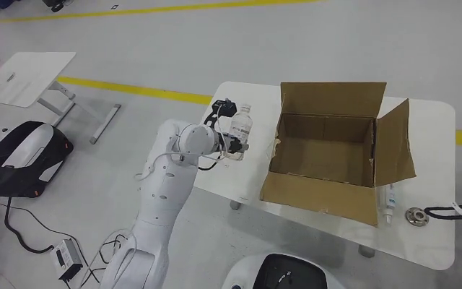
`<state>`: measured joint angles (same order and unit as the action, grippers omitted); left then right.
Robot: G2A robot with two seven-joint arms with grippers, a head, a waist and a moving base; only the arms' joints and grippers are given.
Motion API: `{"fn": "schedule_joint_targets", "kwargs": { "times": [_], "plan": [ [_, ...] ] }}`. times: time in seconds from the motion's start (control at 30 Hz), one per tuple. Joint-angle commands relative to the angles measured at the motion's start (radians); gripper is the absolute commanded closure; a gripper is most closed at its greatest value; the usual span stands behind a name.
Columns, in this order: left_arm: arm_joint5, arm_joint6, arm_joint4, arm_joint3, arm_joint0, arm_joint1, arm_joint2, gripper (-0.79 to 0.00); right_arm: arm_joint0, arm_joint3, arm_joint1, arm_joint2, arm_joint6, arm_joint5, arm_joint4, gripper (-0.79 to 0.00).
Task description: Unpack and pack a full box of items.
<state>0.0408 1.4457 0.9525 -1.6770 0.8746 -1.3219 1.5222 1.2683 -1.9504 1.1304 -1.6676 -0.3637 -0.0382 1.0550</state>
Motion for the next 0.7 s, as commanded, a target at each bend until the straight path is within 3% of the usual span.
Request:
{"fn": "schedule_joint_targets", "kwargs": {
  "times": [0.0, 0.1, 0.57, 0.67],
  "plan": [
    [0.016, 0.023, -0.071, -0.072, 0.012, 0.003, 0.009, -0.018, 0.003, 0.002, 0.001, 0.000, 0.002, -0.004, 0.000, 0.000],
    [0.041, 0.059, -0.168, -0.142, 0.028, 0.008, 0.017, 0.000, 0.009, 0.000, 0.002, 0.003, 0.006, -0.009, 0.005, 0.000],
    [0.046, 0.062, -0.185, -0.145, 0.030, 0.009, 0.019, 0.000, 0.018, 0.012, 0.007, 0.033, 0.024, 0.013, -0.007, 0.000],
    [0.055, -0.024, -0.179, -0.133, 0.046, 0.007, -0.030, 0.000, 0.011, 0.015, 0.008, 0.039, 0.025, 0.024, 0.002, 0.000]
  ]
}}
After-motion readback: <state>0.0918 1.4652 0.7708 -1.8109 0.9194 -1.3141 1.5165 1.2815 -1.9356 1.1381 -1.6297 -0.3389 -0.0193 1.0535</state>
